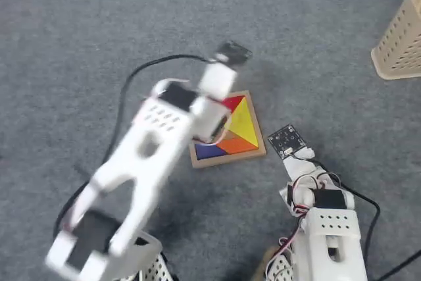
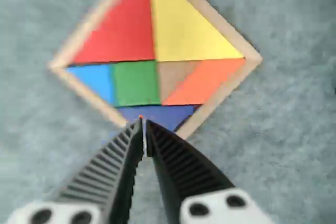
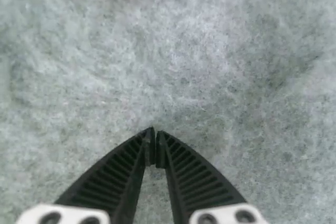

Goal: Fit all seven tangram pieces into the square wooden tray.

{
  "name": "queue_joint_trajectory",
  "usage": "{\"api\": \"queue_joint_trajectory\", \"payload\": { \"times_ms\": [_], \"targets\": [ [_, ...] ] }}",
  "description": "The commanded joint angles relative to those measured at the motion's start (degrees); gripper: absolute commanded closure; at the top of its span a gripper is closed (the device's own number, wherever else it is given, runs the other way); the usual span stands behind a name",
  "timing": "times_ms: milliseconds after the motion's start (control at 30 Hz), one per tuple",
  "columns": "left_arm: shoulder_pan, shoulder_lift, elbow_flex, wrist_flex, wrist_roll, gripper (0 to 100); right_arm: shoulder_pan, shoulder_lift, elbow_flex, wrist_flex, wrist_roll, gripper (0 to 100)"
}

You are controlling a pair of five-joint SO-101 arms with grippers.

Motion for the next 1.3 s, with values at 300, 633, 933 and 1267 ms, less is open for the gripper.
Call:
{"api": "queue_joint_trajectory", "payload": {
  "times_ms": [300, 633, 933, 1267],
  "targets": [
    [-24.8, -48.4, 45.0, -22.2, -4.6, 99, 0.9, -1.5, -0.7, 0.6, 0.2, 99.2],
    [-31.0, -76.4, 63.8, -23.4, -5.7, 99, 5.6, -15.0, 2.0, 4.5, 0.3, 99.2],
    [-31.0, -97.2, 78.0, -23.2, -5.9, 99, 6.1, -42.1, 10.6, 16.5, 0.5, 99.2],
    [-30.9, -94.5, 77.9, -12.9, -6.0, 99, 6.1, -40.9, 11.3, 17.8, 0.5, 99.2]
  ]
}}
